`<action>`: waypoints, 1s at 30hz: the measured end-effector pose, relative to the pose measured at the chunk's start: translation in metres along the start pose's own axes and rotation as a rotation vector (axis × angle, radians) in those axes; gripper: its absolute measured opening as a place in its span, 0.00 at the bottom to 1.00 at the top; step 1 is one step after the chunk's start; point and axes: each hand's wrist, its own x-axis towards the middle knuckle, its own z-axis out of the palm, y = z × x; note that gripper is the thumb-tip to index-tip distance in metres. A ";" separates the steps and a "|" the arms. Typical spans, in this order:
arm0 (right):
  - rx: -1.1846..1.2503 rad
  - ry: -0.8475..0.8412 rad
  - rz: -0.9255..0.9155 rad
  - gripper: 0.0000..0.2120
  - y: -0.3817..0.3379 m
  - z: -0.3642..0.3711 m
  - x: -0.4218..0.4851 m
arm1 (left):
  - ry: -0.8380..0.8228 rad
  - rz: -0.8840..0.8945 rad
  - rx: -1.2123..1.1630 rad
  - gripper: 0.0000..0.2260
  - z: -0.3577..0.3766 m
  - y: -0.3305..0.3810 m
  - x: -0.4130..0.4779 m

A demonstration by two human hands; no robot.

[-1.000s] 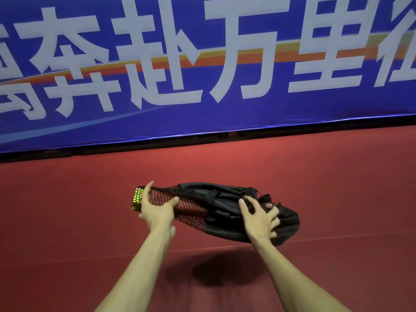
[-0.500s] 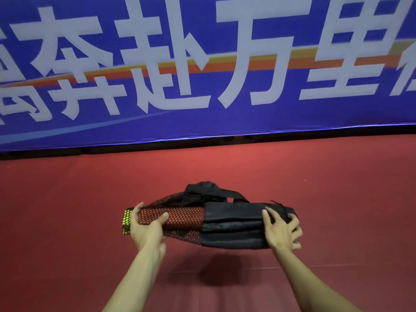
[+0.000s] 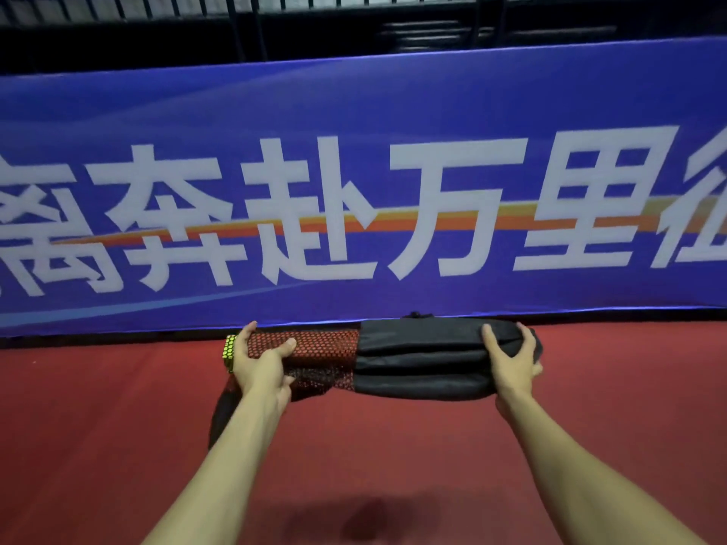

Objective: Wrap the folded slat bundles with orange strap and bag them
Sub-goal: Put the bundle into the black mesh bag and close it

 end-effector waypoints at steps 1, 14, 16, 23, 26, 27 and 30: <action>0.044 0.021 -0.017 0.31 -0.013 0.004 0.005 | 0.007 0.004 0.010 0.31 0.009 0.010 0.006; 0.234 -0.028 -0.188 0.44 -0.115 0.100 0.218 | -0.037 0.141 -0.109 0.40 0.230 0.059 0.136; 0.184 -0.005 -0.226 0.44 -0.136 0.117 0.250 | -0.030 0.173 -0.116 0.40 0.264 0.055 0.160; 0.171 0.011 -0.337 0.34 -0.230 0.206 0.358 | -0.065 0.306 -0.053 0.35 0.382 0.057 0.275; 0.150 0.024 -0.344 0.32 -0.251 0.255 0.411 | -0.138 0.346 0.017 0.41 0.430 0.060 0.345; 0.155 0.031 -0.364 0.32 -0.259 0.276 0.433 | -0.167 0.355 0.031 0.43 0.450 0.060 0.375; 0.131 0.028 -0.401 0.33 -0.278 0.330 0.490 | -0.226 0.373 0.083 0.51 0.494 0.057 0.455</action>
